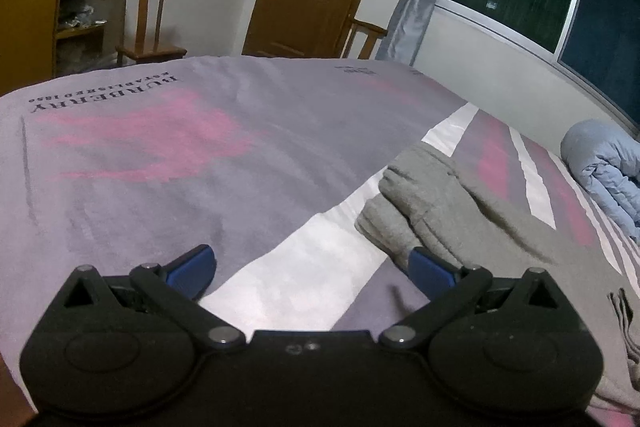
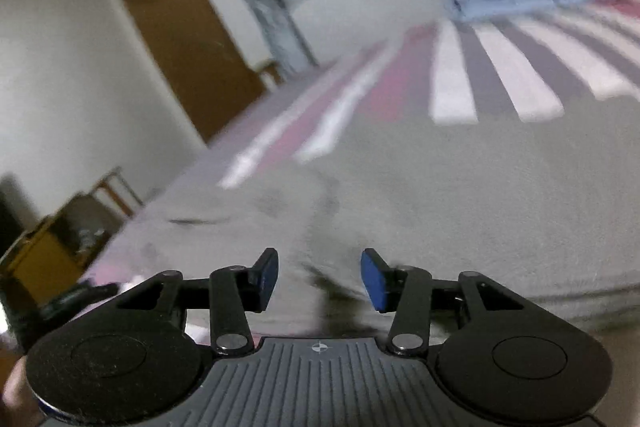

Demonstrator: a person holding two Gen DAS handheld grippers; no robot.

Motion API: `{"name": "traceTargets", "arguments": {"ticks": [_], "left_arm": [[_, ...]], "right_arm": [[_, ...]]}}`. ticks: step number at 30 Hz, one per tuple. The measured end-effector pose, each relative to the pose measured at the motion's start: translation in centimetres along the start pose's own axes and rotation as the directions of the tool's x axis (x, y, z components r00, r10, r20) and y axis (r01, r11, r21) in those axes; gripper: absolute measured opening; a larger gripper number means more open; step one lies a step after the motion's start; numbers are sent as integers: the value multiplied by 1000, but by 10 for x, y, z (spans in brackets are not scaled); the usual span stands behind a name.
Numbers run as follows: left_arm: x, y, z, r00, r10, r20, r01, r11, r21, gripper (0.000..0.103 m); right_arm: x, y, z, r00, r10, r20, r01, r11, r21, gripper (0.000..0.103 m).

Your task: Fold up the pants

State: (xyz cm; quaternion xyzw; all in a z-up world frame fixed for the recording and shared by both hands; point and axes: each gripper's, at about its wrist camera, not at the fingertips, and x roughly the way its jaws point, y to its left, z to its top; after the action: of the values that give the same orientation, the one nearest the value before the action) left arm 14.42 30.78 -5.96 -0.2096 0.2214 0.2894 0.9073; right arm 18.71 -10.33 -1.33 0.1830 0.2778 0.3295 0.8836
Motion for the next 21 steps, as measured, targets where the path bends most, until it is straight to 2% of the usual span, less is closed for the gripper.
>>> {"name": "traceTargets", "arguments": {"ticks": [2, 4, 5, 6, 7, 8, 9, 10, 12, 14, 16, 18, 19, 21], "left_arm": [[2, -5, -1, 1000, -5, -6, 5, 1000, 24, 97], [2, -9, -3, 1000, -8, -11, 8, 999, 47, 97], [2, -12, -3, 1000, -10, -15, 11, 998, 57, 97], [1, -13, -4, 1000, -10, -16, 11, 998, 64, 97], [1, -13, -4, 1000, -10, -16, 11, 998, 68, 97], [0, -13, -5, 1000, -10, -18, 11, 998, 68, 97], [0, -13, -5, 1000, -6, -18, 8, 998, 67, 97], [0, -13, -5, 1000, -4, -18, 5, 998, 66, 97], [0, -15, -4, 1000, 0, -12, 1, 997, 72, 97], [-3, -19, -4, 1000, -5, -6, 5, 997, 76, 97], [-8, -28, -4, 1000, -26, 13, 25, 995, 101, 97], [-13, -43, -5, 999, -38, 31, 34, 990, 138, 97], [-17, -54, -6, 996, -70, 47, 61, 983, 173, 97], [-19, -74, -8, 993, -98, 66, 81, 970, 228, 97]], "right_arm": [[-6, 0, 6, 998, -37, 43, 37, 999, -2, 47], [0, -10, 12, 987, -141, 72, 137, 989, 51, 46], [4, -14, 13, 980, -188, 64, 183, 980, 77, 46], [16, -20, 13, 975, -223, 16, 221, 971, 94, 46], [30, -26, 10, 980, -182, -74, 190, 975, 111, 46], [45, -30, 4, 983, -93, -156, 115, 984, 139, 46], [46, -25, -1, 987, -30, -159, 50, 992, 119, 46], [45, -20, -1, 985, -1, -170, 15, 997, 79, 46], [38, -15, -3, 986, 5, -169, -1, 1000, 25, 46], [26, -22, 2, 989, 12, -146, -7, 999, 39, 47], [4, -30, 8, 996, -50, -80, 53, 998, 38, 47], [-19, -43, 19, 992, -125, -19, 126, 992, 30, 47], [-30, -50, 25, 983, -185, 8, 185, 983, 15, 47], [-47, -62, 34, 950, -310, 51, 311, 950, -17, 47]]}}
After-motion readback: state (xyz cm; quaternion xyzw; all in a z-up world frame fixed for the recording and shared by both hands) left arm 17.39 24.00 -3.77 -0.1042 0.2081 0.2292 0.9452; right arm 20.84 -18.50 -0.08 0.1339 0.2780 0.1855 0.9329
